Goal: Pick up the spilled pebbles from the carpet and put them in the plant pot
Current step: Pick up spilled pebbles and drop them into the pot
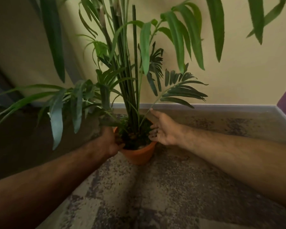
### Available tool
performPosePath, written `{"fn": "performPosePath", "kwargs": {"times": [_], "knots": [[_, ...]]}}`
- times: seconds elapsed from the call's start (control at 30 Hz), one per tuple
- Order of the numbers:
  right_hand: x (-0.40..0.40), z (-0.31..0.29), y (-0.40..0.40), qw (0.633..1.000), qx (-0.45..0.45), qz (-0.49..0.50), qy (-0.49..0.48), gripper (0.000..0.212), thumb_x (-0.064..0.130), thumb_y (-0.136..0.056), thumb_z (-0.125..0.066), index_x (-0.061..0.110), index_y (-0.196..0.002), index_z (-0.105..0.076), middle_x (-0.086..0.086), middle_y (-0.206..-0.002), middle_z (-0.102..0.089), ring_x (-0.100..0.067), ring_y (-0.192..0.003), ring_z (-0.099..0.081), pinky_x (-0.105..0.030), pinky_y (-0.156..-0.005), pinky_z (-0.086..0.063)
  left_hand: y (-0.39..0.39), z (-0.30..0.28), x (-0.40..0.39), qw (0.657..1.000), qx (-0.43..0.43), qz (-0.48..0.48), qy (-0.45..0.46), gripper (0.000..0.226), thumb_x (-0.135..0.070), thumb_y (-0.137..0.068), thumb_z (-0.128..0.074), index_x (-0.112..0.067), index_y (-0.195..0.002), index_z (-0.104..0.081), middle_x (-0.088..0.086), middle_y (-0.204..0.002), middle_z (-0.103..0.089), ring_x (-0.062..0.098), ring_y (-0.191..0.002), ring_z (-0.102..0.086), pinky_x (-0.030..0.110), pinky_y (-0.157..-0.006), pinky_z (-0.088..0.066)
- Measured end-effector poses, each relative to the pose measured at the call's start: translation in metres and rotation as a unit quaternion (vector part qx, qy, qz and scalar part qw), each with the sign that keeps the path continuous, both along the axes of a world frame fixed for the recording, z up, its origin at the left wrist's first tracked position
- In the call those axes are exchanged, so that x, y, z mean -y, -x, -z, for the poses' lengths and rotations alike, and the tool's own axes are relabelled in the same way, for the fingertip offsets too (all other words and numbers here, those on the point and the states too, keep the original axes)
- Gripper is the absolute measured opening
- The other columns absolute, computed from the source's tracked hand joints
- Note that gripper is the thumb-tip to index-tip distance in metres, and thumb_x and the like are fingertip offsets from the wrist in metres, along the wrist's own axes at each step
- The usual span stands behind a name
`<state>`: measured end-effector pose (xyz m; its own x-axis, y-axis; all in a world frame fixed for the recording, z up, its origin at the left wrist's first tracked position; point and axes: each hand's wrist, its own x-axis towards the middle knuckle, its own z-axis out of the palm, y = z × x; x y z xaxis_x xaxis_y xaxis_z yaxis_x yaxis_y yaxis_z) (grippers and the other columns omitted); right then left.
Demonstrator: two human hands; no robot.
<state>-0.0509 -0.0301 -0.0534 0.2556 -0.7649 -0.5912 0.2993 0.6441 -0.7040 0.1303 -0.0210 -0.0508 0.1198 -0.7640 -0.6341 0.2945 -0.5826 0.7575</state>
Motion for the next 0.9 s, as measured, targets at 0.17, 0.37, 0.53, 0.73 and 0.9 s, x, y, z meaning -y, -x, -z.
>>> {"fn": "performPosePath", "kwargs": {"times": [0.17,0.37,0.53,0.73,0.9], "knots": [[-0.009,-0.015,-0.006,0.999,0.054,-0.003,-0.001,0.087,0.061,-0.087,-0.049,0.006,-0.148,-0.023,-0.023,-0.148,-0.034,-0.035,-0.133,-0.037,-0.043,-0.107,-0.034,-0.004,-0.002,-0.002,0.997,-0.056,0.051,0.017,0.060,-0.045,-0.101,-0.014,-0.009,-0.136,-0.047,0.015,-0.136,-0.050,0.037,-0.114,-0.053,0.042,-0.073,-0.047],[-0.011,-0.016,-0.008,0.998,0.059,-0.007,0.010,0.080,0.055,-0.093,-0.043,0.001,-0.147,-0.022,-0.024,-0.149,-0.030,-0.034,-0.138,-0.031,-0.042,-0.115,-0.024,-0.010,0.014,-0.002,0.999,-0.019,0.036,0.017,0.060,-0.047,-0.100,-0.017,-0.009,-0.139,-0.043,0.017,-0.147,-0.041,0.036,-0.134,-0.039,0.040,-0.106,-0.034],[-0.003,0.002,0.005,0.999,0.029,0.019,0.008,0.089,0.053,-0.089,-0.050,-0.003,-0.148,-0.014,-0.028,-0.154,-0.018,-0.039,-0.143,-0.022,-0.047,-0.117,-0.024,-0.006,0.015,-0.011,0.999,-0.003,0.014,0.033,0.069,-0.056,-0.098,-0.020,-0.007,-0.145,-0.033,0.017,-0.145,-0.039,0.039,-0.134,-0.038,0.045,-0.105,-0.038],[-0.007,0.012,0.064,0.993,-0.087,0.070,0.025,0.063,0.049,-0.099,-0.032,-0.002,-0.133,-0.043,-0.030,-0.139,-0.045,-0.041,-0.127,-0.045,-0.046,-0.099,-0.043,0.007,0.025,-0.019,0.994,0.071,0.012,0.083,0.032,-0.043,-0.098,-0.034,-0.019,-0.107,-0.053,0.004,-0.102,-0.054,0.027,-0.100,-0.053,0.041,-0.096,-0.045],[-0.014,0.020,0.119,0.981,-0.159,0.110,0.026,0.057,0.042,-0.102,-0.026,-0.003,-0.131,-0.046,-0.029,-0.128,-0.053,-0.041,-0.122,-0.051,-0.044,-0.093,-0.046,0.022,0.028,-0.016,0.985,0.126,-0.017,0.112,0.026,-0.038,-0.096,-0.039,-0.024,-0.086,-0.059,0.003,-0.091,-0.060,0.021,-0.077,-0.056,0.032,-0.059,-0.044]]}}
